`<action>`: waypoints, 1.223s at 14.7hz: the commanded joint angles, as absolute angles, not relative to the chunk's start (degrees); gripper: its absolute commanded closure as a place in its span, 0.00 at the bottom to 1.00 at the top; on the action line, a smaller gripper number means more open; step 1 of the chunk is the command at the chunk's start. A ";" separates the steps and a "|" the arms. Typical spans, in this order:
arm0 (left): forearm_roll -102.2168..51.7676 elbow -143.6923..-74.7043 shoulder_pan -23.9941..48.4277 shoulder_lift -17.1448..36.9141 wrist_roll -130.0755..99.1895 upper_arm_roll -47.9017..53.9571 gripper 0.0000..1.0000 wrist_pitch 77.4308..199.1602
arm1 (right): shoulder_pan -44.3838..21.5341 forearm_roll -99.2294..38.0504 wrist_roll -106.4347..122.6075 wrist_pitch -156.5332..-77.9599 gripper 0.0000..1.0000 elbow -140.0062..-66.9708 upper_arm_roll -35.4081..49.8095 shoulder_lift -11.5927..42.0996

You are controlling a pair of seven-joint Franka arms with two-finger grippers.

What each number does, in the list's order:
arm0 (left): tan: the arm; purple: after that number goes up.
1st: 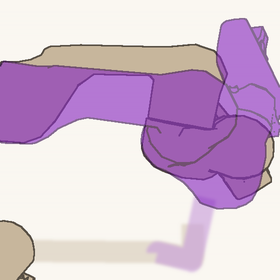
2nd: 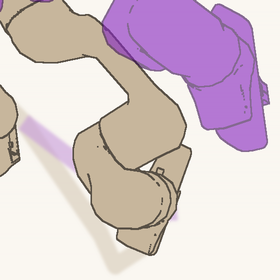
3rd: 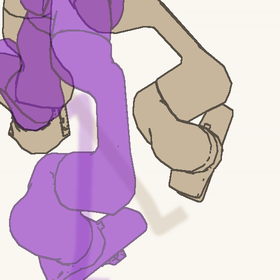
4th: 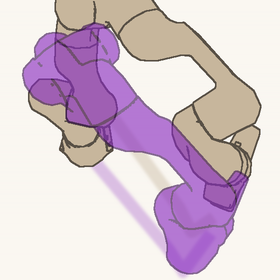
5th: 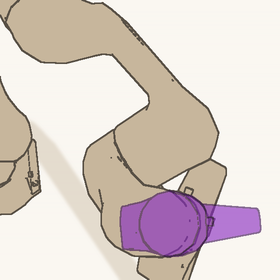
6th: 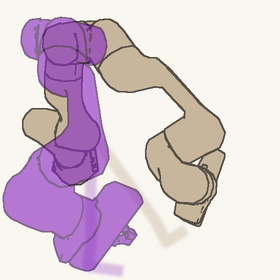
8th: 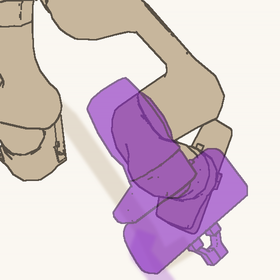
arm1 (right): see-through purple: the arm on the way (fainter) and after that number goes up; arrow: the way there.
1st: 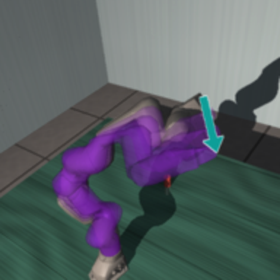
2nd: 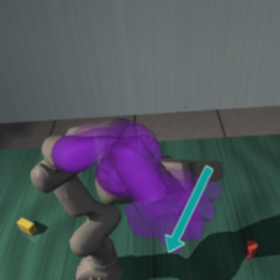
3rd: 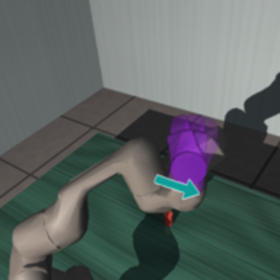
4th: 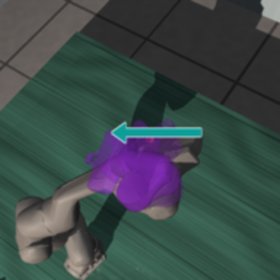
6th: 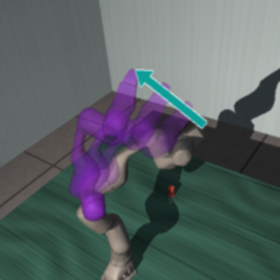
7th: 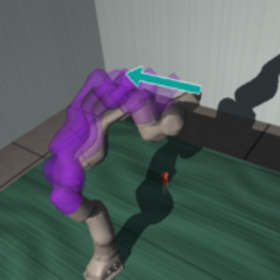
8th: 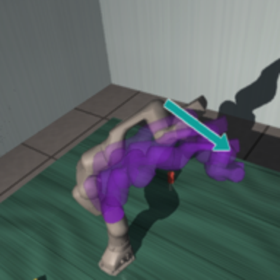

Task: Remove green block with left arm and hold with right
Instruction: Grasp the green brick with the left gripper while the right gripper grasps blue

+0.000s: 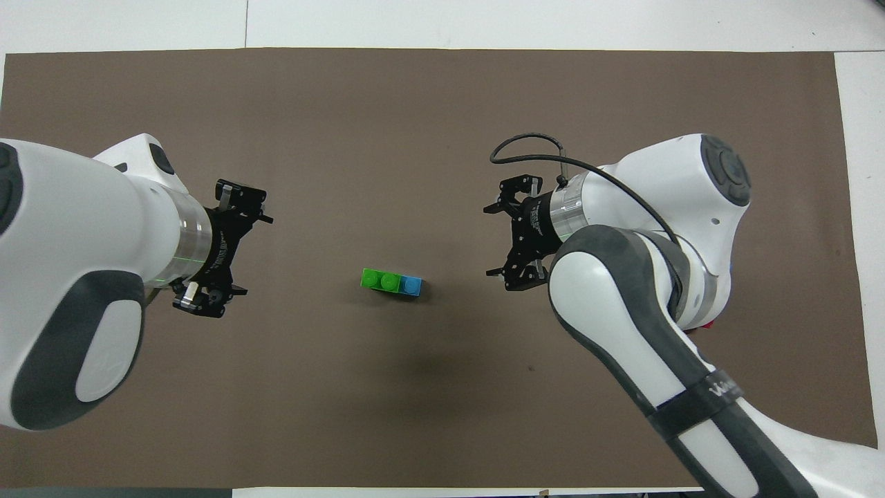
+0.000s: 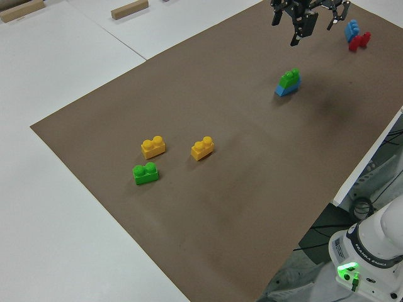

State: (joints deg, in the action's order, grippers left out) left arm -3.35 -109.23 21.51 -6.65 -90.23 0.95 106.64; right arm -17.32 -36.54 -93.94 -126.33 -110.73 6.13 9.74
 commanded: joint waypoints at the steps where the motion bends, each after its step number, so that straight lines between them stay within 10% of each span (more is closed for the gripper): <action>1: -3.60 -114.25 25.21 -8.44 -97.72 0.09 0.00 111.61 | -20.38 -38.76 -95.10 -132.70 0.00 -113.20 6.06 10.97; 18: -2.99 -122.25 33.22 -0.97 -112.67 -0.09 0.00 125.15 | -30.41 -42.18 -96.42 -148.71 0.00 -113.64 6.15 19.86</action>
State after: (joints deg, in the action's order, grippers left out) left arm -3.35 -120.09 31.63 -0.49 -111.29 0.89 122.82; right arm -29.29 -40.50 -96.29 -147.43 -113.47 6.15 19.69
